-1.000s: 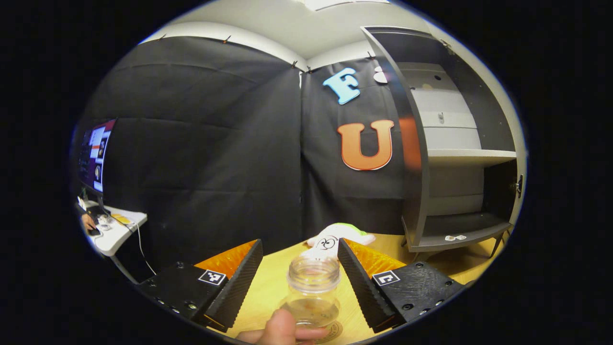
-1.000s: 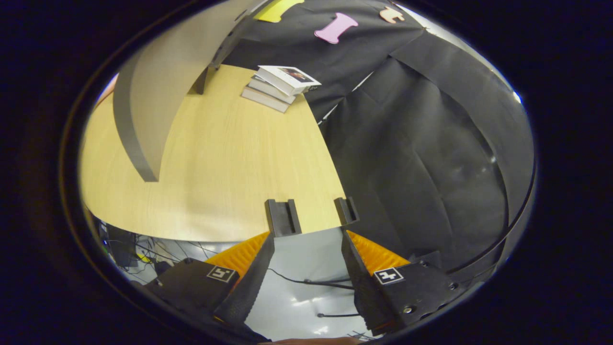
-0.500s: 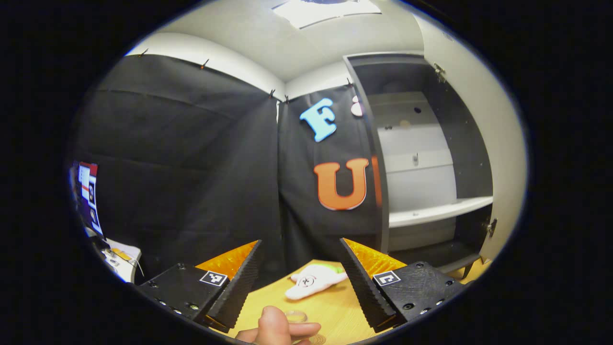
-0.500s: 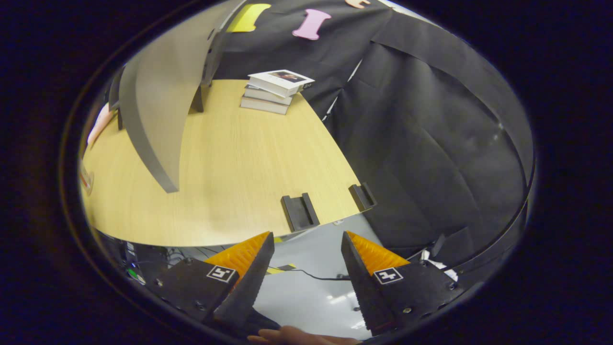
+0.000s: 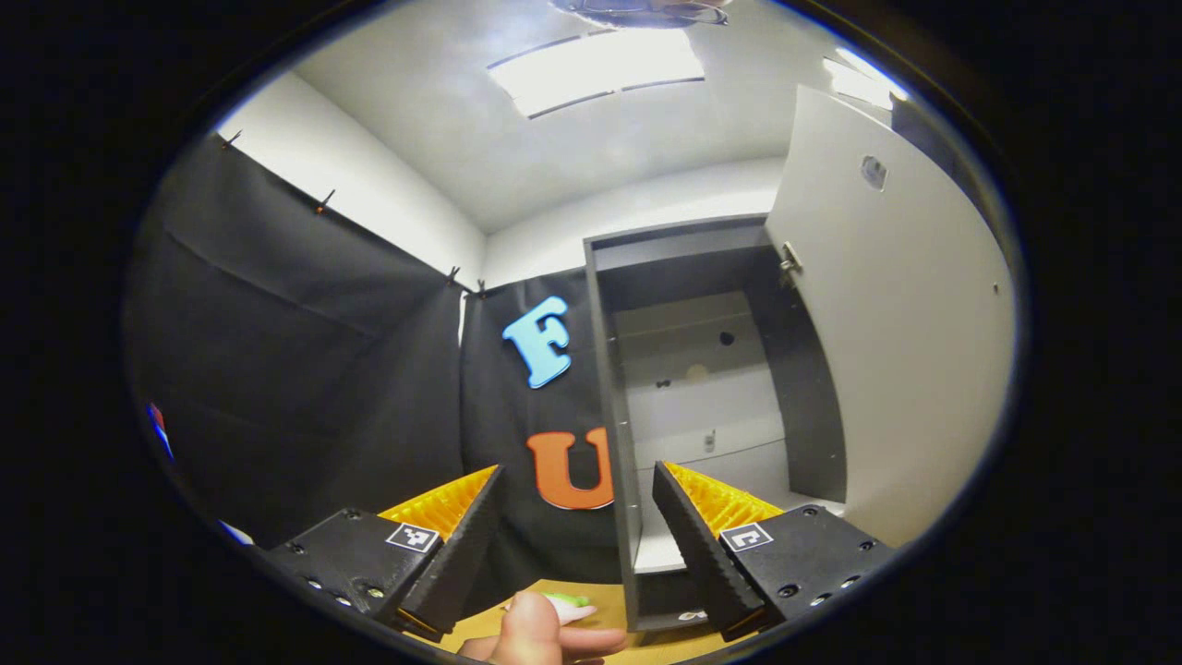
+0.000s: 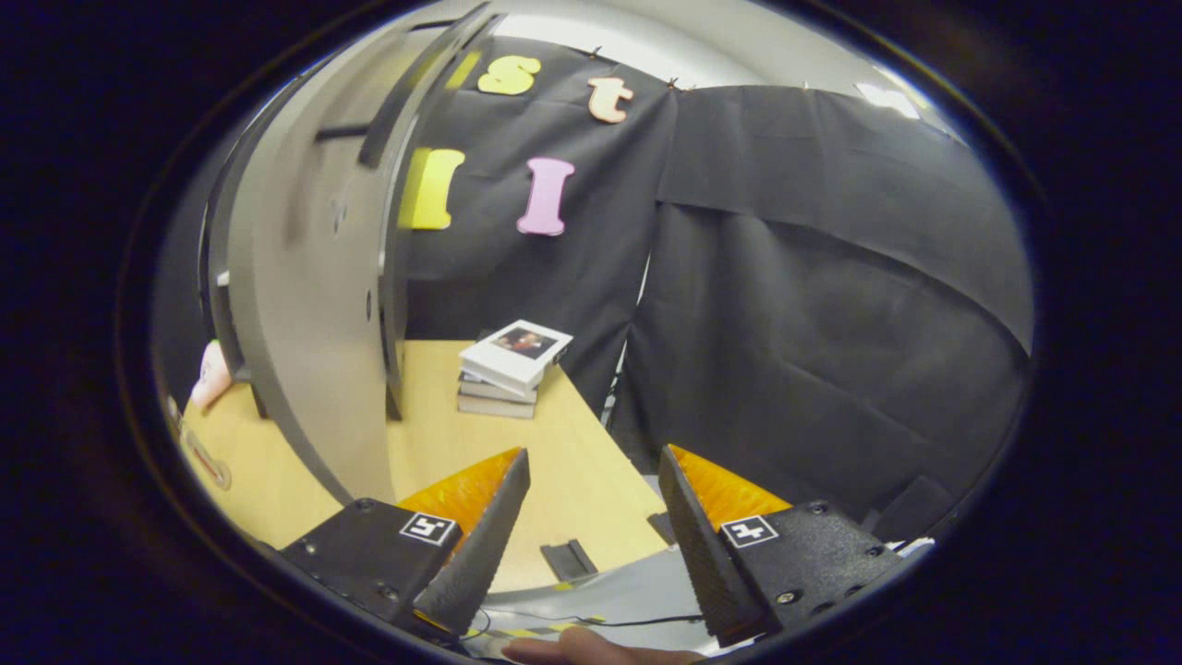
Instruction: Open the cabinet door with the right hand, grasp the bottle in the cabinet with the left hand and place it on the coaster, then close the cabinet door with the right hand.
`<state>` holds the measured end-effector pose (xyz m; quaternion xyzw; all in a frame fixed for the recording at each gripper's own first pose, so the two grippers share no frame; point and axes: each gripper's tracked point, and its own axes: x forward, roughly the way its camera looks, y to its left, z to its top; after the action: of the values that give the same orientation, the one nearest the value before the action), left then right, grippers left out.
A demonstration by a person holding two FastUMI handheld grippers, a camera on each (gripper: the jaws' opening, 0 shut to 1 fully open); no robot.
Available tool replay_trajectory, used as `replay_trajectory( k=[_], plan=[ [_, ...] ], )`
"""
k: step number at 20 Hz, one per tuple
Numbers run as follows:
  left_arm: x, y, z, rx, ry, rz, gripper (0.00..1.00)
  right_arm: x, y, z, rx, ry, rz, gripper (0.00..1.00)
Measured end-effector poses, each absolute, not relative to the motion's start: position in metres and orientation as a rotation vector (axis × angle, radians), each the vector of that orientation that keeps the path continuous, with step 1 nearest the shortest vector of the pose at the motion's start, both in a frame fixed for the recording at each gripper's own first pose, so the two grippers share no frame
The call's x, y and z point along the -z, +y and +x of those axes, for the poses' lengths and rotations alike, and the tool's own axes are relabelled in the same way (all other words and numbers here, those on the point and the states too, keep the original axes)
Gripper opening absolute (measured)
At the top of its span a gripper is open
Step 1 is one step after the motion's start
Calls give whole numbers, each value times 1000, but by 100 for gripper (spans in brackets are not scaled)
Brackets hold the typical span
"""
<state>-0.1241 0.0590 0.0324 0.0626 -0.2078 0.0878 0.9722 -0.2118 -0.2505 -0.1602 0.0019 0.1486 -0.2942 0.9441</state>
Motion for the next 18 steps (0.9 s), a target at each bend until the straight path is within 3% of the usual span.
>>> replay_trajectory(
  k=[3,4,5,6,8,10,14,17,18],
  plan=[
    [-15,16,-122,-87,-319,59,95,95,-257,-206,538,187,109,90],
    [-10,7,-123,-72,-287,43,88,74,-253,-204,486,155,150,90],
    [-8,5,-123,-69,-259,38,89,56,-244,-199,416,133,190,89],
    [-2,1,-123,-59,-219,36,96,40,-231,-196,336,115,222,88],
    [5,-14,-124,-14,-162,29,96,13,-197,-196,158,98,249,86],
    [-1,-13,-121,-14,-160,53,100,-3,-186,-203,57,103,200,86],
    [-3,-13,-121,-22,-166,80,96,-14,-165,-200,-42,87,100,84],
    [1,-15,-122,-24,-167,95,96,-7,-159,-192,-31,106,45,86],
    [1,-16,-123,-17,-169,101,100,-9,-160,-193,-26,109,42,86]
  ],
)
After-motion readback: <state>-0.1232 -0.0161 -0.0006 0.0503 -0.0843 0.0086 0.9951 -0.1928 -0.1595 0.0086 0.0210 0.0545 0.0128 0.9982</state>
